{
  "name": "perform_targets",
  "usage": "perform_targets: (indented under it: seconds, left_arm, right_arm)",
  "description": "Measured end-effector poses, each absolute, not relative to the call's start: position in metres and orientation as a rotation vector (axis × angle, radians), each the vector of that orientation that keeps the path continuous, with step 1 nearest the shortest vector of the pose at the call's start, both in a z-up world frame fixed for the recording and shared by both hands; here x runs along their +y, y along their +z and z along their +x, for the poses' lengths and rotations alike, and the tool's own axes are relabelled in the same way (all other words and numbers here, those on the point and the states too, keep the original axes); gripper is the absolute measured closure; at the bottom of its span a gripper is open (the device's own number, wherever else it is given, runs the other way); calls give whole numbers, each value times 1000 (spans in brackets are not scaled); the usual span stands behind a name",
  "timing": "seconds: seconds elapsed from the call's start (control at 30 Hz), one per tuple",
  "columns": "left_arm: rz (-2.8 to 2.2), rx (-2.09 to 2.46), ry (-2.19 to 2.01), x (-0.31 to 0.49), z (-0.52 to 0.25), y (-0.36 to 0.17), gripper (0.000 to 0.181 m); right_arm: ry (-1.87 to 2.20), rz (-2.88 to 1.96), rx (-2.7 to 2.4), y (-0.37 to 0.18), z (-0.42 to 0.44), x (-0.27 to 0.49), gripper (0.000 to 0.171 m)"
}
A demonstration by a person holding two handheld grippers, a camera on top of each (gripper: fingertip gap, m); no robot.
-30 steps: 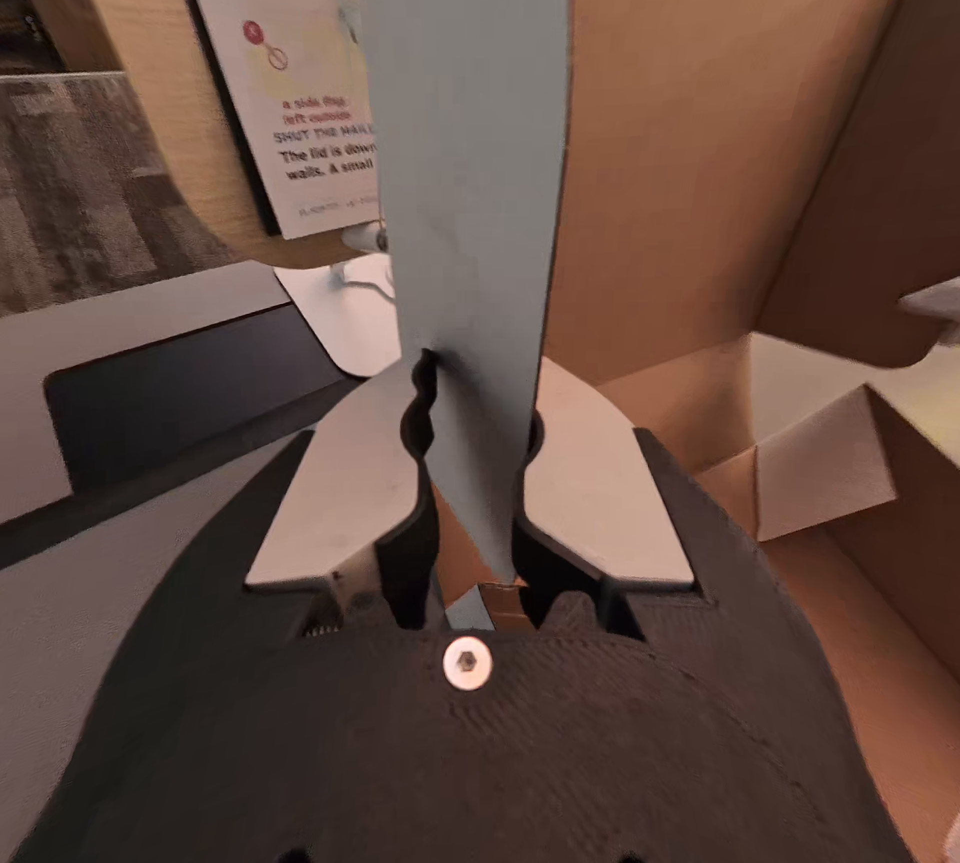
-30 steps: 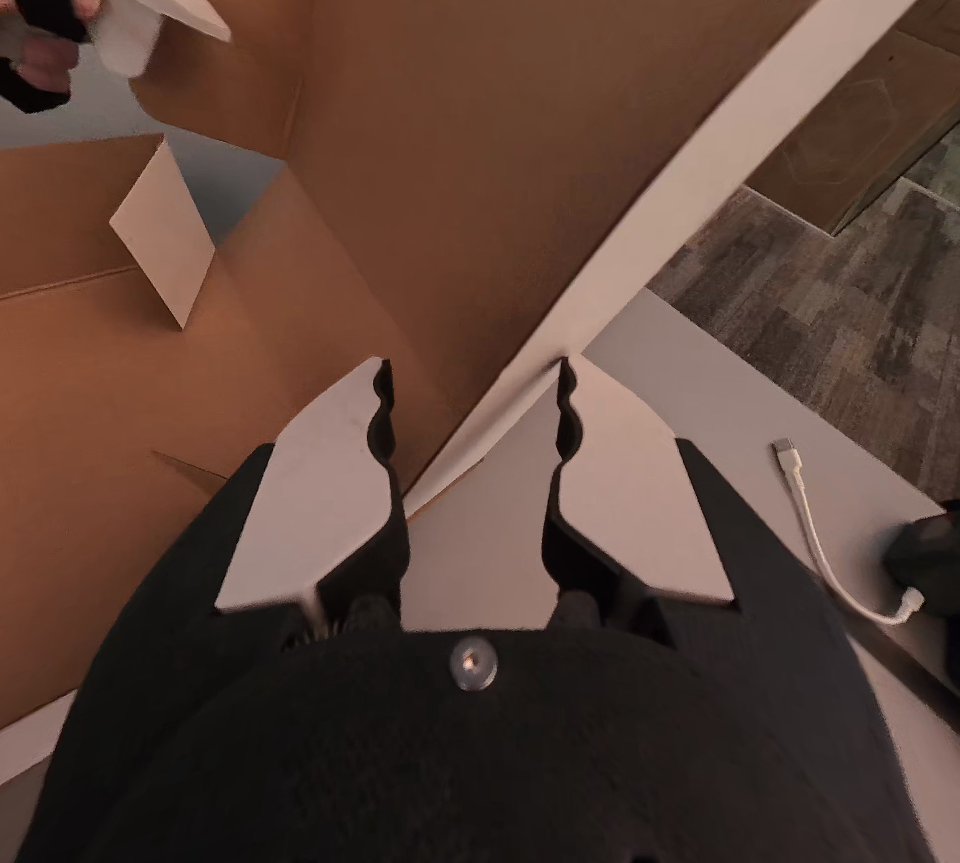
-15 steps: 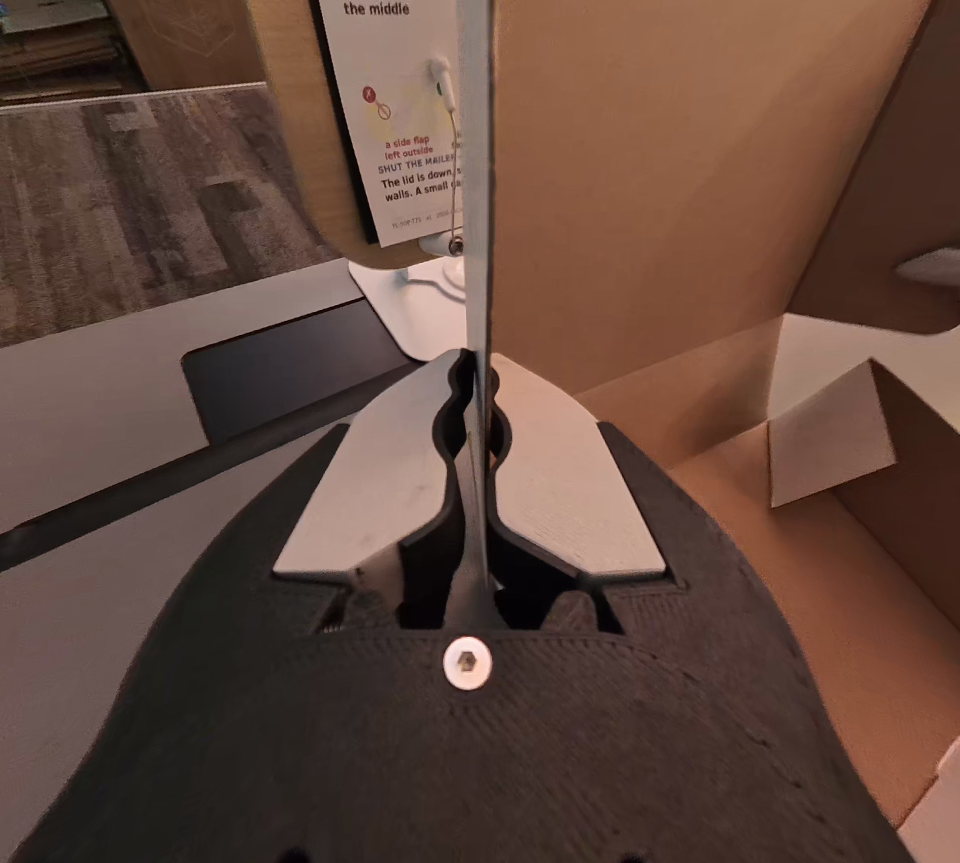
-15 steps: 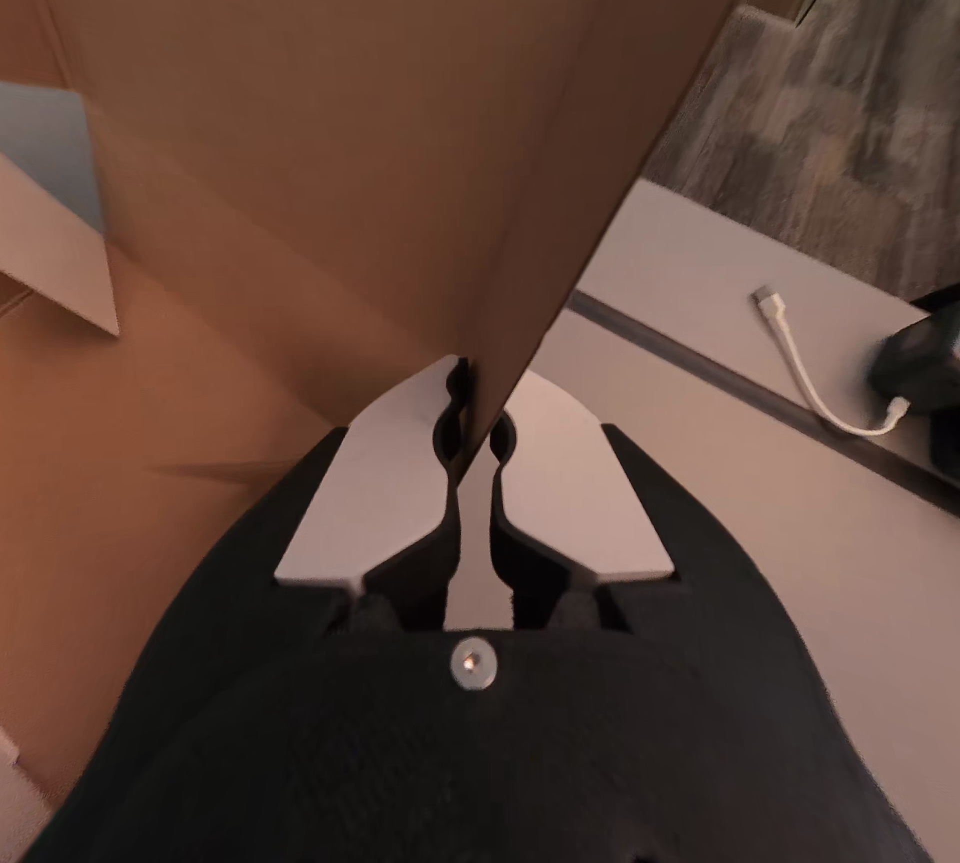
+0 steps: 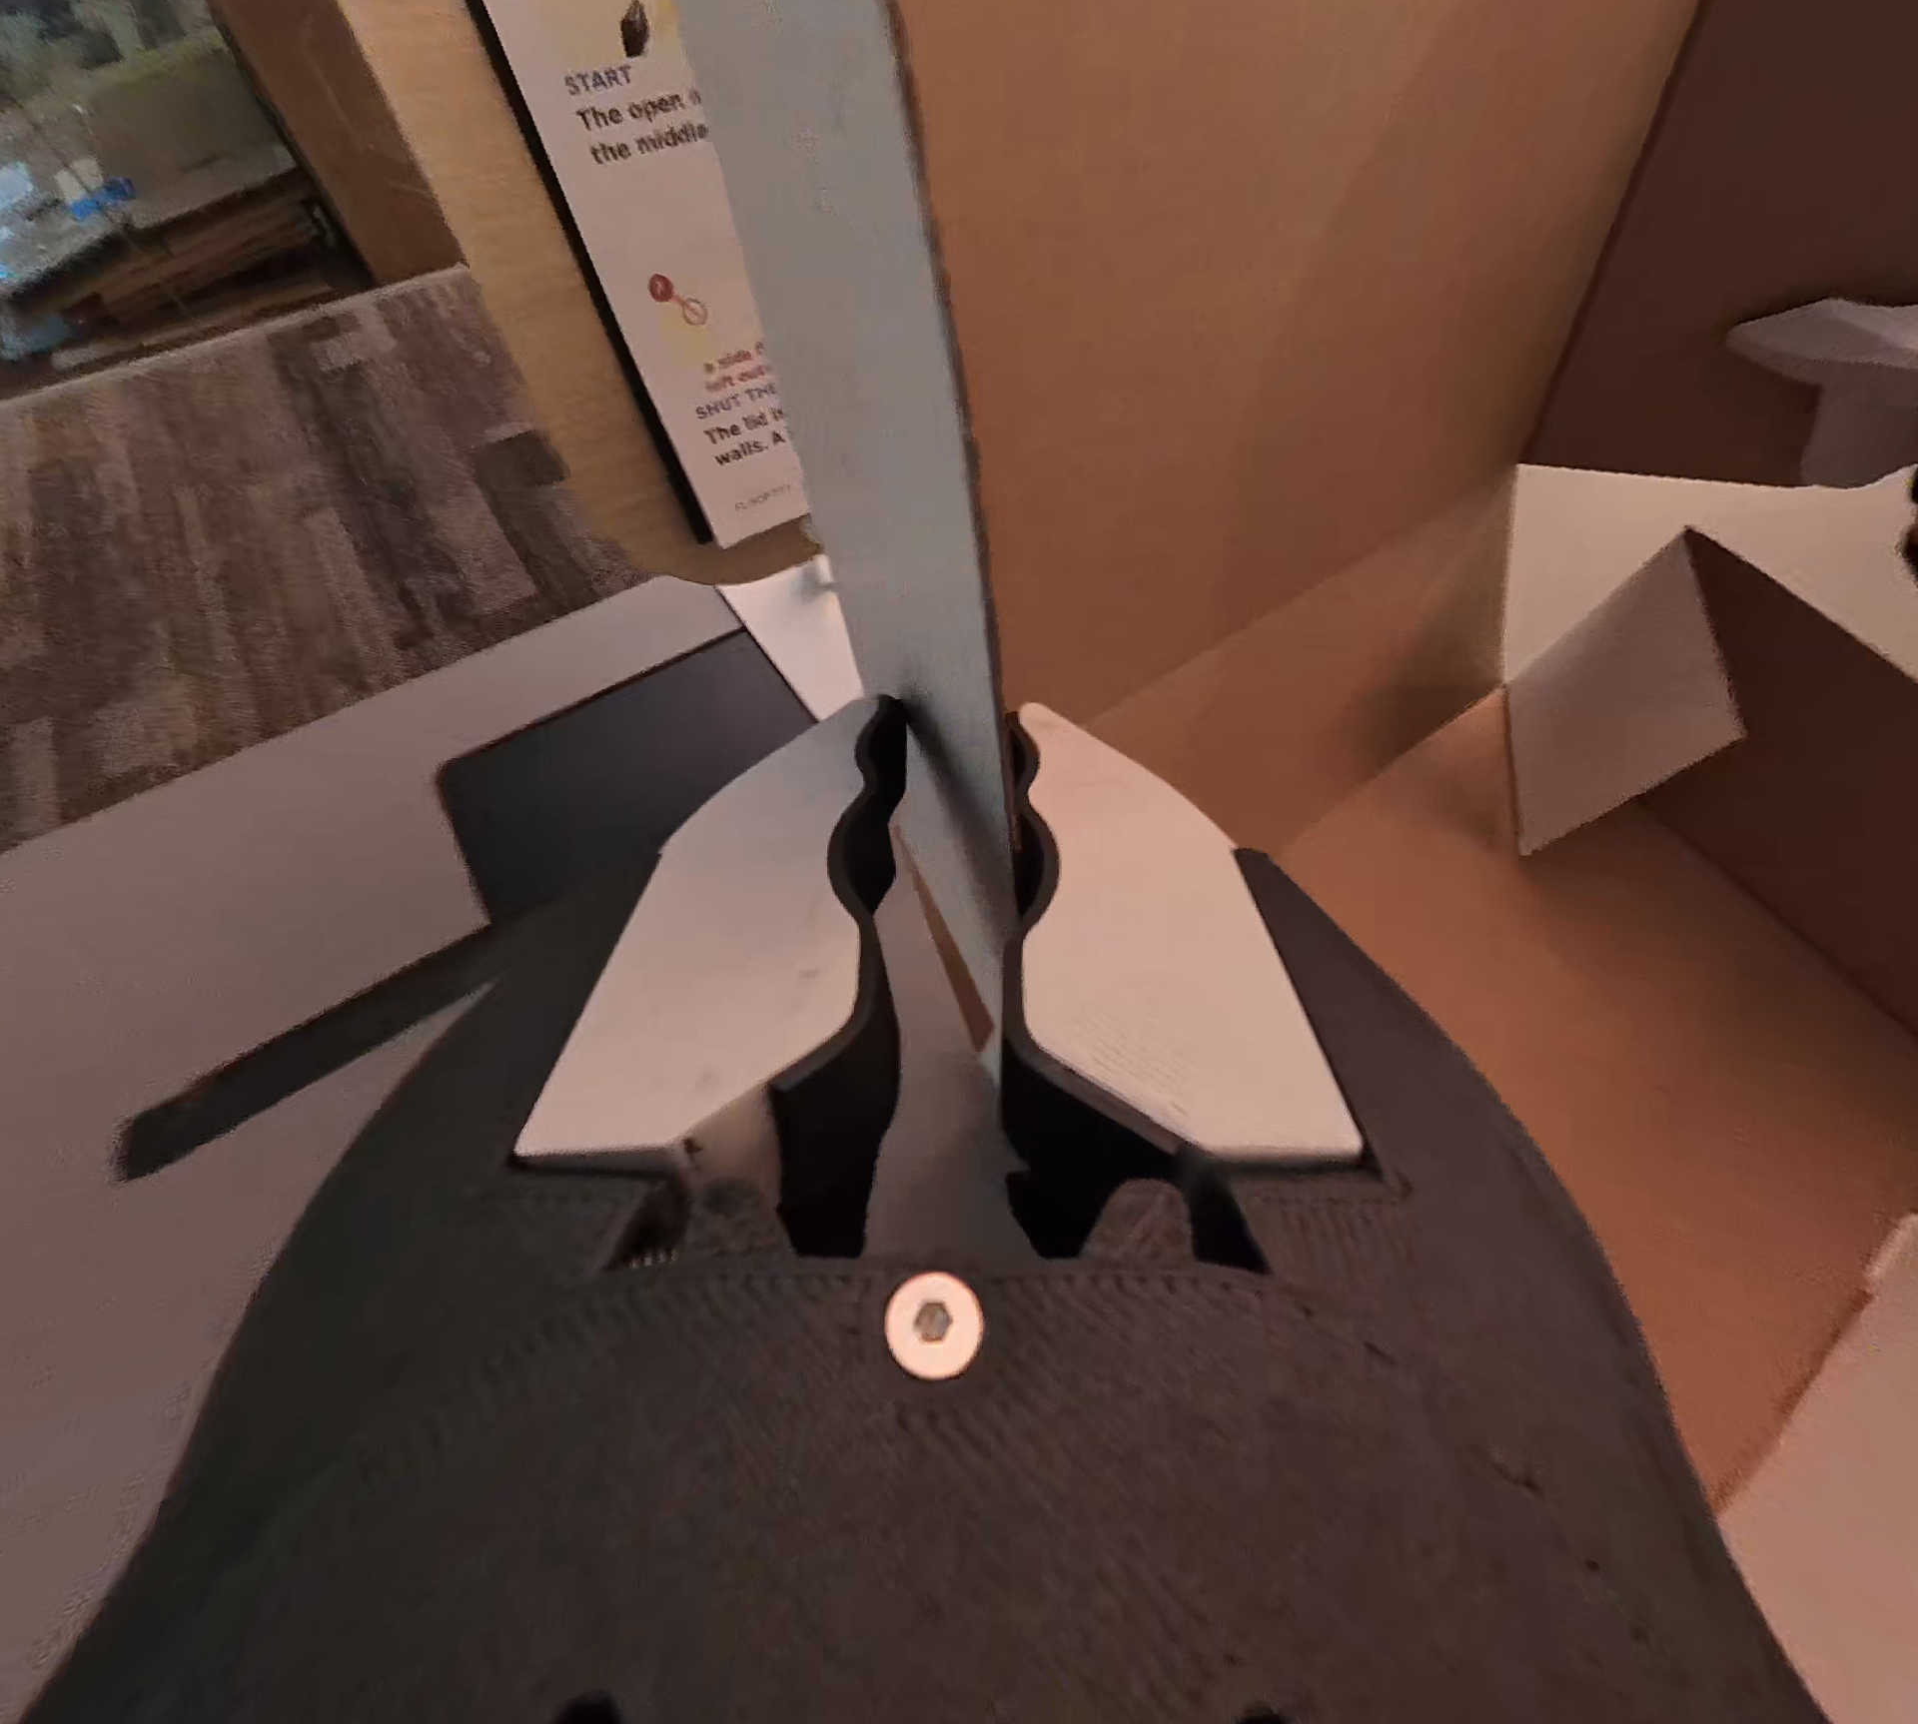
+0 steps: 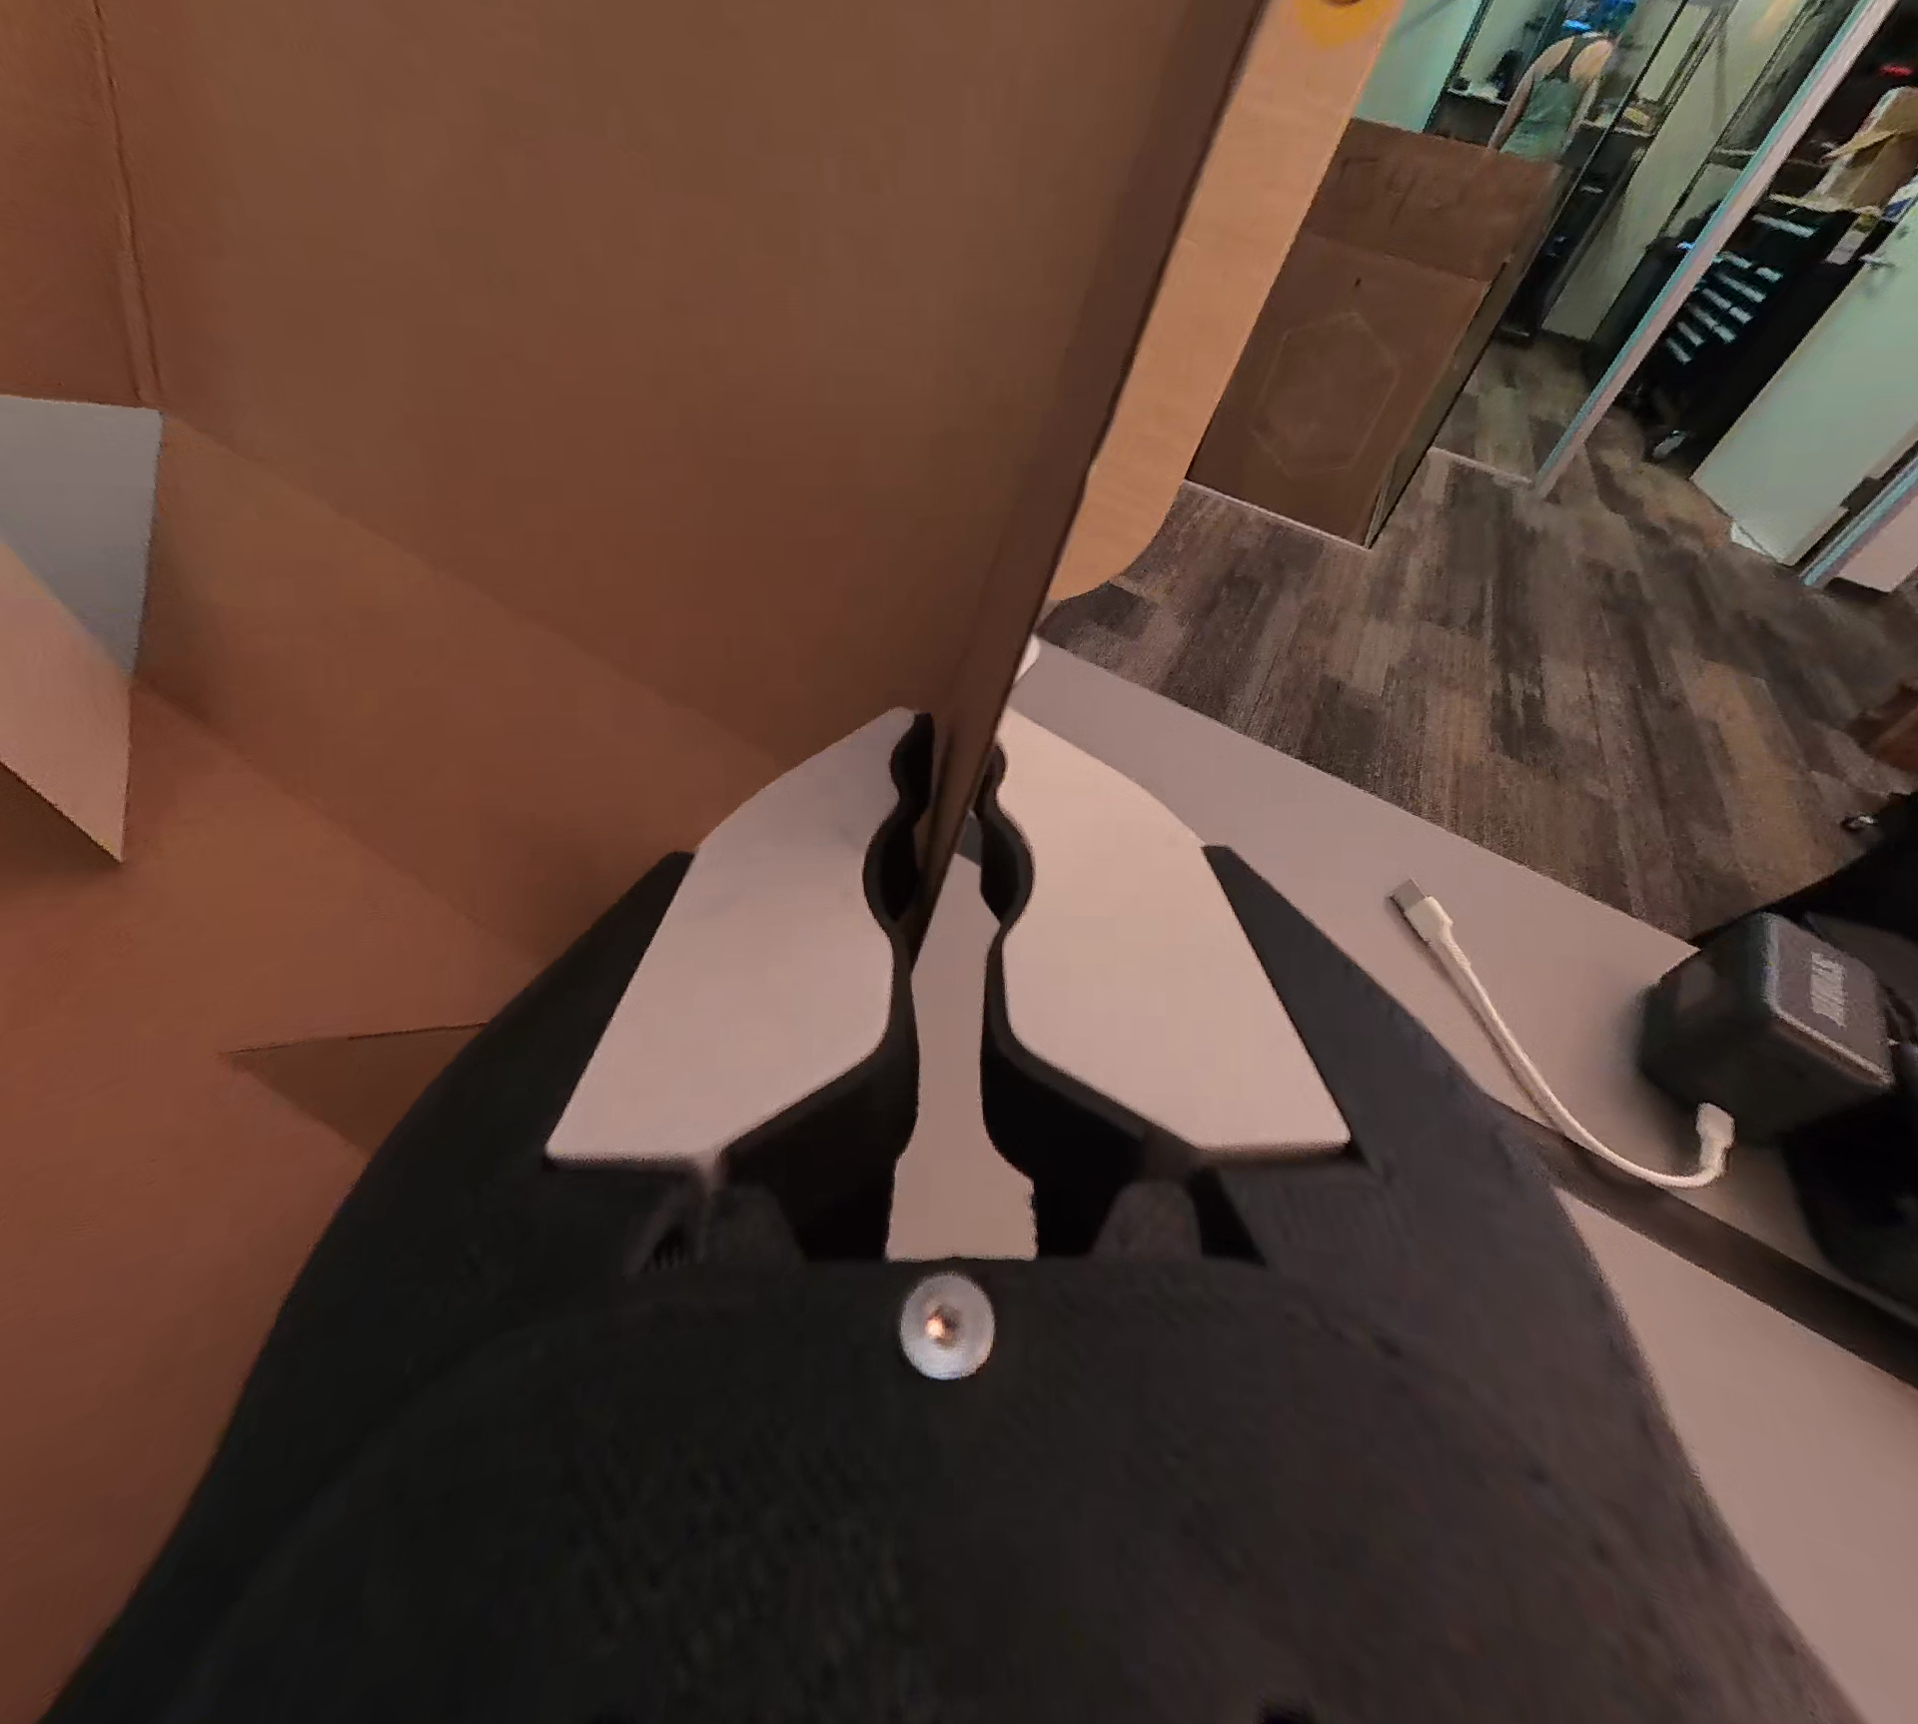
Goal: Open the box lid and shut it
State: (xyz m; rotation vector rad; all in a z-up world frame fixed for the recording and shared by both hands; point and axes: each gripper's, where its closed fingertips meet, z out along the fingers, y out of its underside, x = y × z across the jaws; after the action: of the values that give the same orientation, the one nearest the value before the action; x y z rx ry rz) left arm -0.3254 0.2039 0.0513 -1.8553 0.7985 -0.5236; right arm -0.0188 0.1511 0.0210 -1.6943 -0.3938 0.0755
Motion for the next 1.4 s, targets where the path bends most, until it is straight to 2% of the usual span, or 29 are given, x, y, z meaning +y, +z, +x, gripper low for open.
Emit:
perform_targets:
  seconds: [0.13, 0.4, 0.6, 0.73, 0.87, 1.1, 1.4]
  left_arm:
    - [-1915, 833, -665, 196, -321, 41, 153]
    - [-2042, 967, -636, 186, -318, 13, 153]
    - [-2038, 921, -625, 194, -320, 14, 159]
    - [-2004, 901, -548, 204, -329, 16, 172]
    - [-1968, 879, -507, 210, -331, 20, 177]
    - [-1830, 804, -411, 224, -337, 39, 178]
    - [-1894, 774, -442, 235, -341, 20, 178]
  right_arm:
    - [60, -1711, -423, 11, -22, 155, 160]
    - [-102, -1789, -568, -13, -28, 157, 145]
    - [-186, -1793, -603, -13, -31, 157, 138]
    - [-179, -1789, -593, -12, -30, 157, 138]
    - [-140, -1775, -572, -9, -28, 156, 138]
    - [1, -1681, -539, 11, -37, 151, 140]
    - [35, -1698, -536, -5, -30, 158, 143]
